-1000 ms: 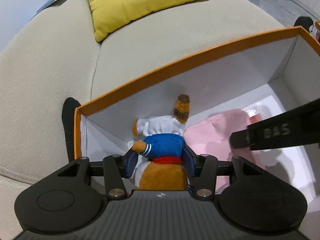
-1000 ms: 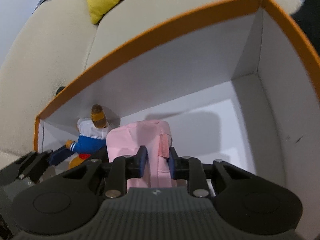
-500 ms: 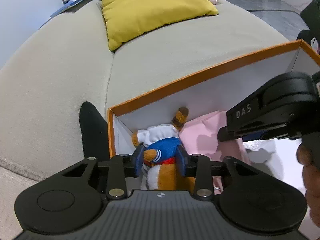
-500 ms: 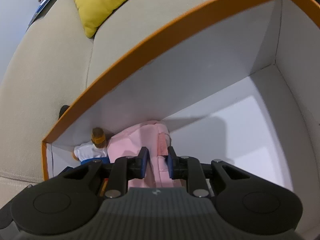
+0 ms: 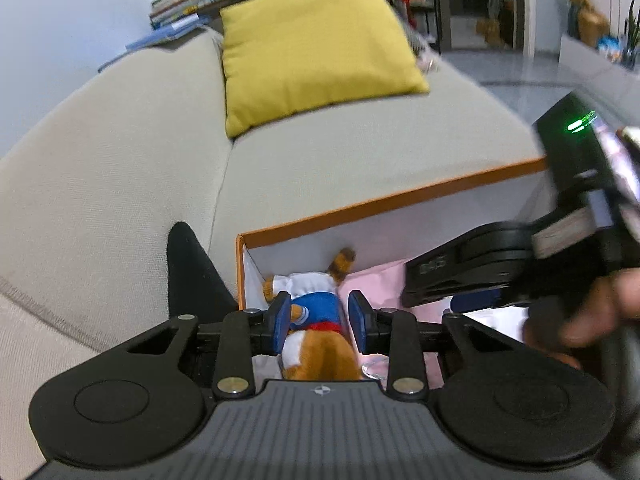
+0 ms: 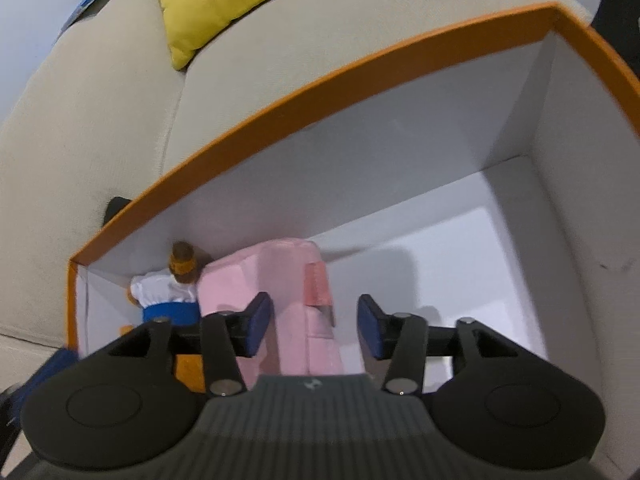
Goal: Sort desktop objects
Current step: 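Open both grippers to release the duck and pouch, then withdraw, then grasp the pink hair tool with the left gripper while the right grasps the pink notebook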
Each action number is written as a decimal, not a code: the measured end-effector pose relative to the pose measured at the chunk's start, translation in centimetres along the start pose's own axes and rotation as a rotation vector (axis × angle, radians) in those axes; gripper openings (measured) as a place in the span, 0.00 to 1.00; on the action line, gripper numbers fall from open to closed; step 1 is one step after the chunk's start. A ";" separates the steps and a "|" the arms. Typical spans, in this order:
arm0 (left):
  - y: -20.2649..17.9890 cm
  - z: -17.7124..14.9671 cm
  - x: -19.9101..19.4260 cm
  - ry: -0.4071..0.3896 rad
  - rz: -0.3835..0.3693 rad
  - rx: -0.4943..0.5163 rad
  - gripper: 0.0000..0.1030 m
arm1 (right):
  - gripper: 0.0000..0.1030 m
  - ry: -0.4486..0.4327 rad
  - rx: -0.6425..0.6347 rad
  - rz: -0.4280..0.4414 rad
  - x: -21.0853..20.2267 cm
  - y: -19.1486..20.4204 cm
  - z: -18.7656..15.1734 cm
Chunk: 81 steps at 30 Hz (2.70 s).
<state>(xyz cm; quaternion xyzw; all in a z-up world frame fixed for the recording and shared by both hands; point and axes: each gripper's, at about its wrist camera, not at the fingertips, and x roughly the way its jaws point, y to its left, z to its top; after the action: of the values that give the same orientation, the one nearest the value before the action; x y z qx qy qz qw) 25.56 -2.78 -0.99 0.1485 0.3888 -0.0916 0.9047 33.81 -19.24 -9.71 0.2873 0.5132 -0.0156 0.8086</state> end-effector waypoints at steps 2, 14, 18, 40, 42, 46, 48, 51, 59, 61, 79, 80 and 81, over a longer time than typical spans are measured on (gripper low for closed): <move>-0.1 -0.5 -1.6 -0.023 -0.012 -0.009 0.35 | 0.56 -0.020 -0.010 -0.016 -0.9 -0.1 -0.3; 0.1 -4.4 -9.7 -0.077 -0.096 -0.101 0.35 | 0.66 -0.148 -0.169 0.053 -9.2 0.1 -4.2; -0.6 -6.8 -12.3 -0.084 -0.130 -0.116 0.35 | 0.68 -0.204 -0.283 0.118 -12.6 -0.2 -7.5; -4.9 -17.5 -14.0 -0.060 -0.197 -0.228 0.36 | 0.68 -0.325 -0.528 0.030 -17.7 -9.5 -22.5; -5.1 -18.1 -14.1 -0.062 -0.223 -0.226 0.35 | 0.68 -0.326 -0.546 0.018 -17.9 -10.4 -23.1; -5.4 -19.2 -14.1 -0.052 -0.255 -0.233 0.36 | 0.68 -0.323 -0.548 -0.009 -18.5 -11.9 -24.1; -5.5 -19.6 -14.0 -0.042 -0.269 -0.239 0.36 | 0.68 -0.310 -0.531 -0.017 -18.7 -12.4 -24.2; -5.9 -19.8 -13.5 -0.014 -0.291 -0.238 0.36 | 0.68 -0.273 -0.517 -0.026 -18.4 -13.0 -24.6; -6.4 -20.5 -12.4 0.057 -0.288 -0.221 0.36 | 0.58 -0.181 -0.530 0.004 -17.0 -12.7 -25.1; -6.4 -20.6 -11.9 0.077 -0.288 -0.221 0.36 | 0.55 -0.160 -0.546 0.019 -16.6 -12.3 -25.2; -7.9 -18.3 -4.5 0.217 -0.334 -0.086 0.61 | 0.20 -0.016 -0.693 0.034 -11.7 -8.7 -23.8; -7.7 -18.3 -4.3 0.227 -0.342 -0.091 0.63 | 0.21 -0.006 -0.686 0.037 -11.5 -8.9 -23.7; -7.5 -18.2 -4.0 0.236 -0.351 -0.105 0.65 | 0.21 -0.002 -0.679 0.042 -11.4 -9.0 -23.6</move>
<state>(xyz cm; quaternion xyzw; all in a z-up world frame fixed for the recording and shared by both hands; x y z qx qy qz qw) 8.35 -3.47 -11.44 0.0410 0.5162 -0.2094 0.8295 6.18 -18.49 -11.48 0.0122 0.4824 0.1728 0.8586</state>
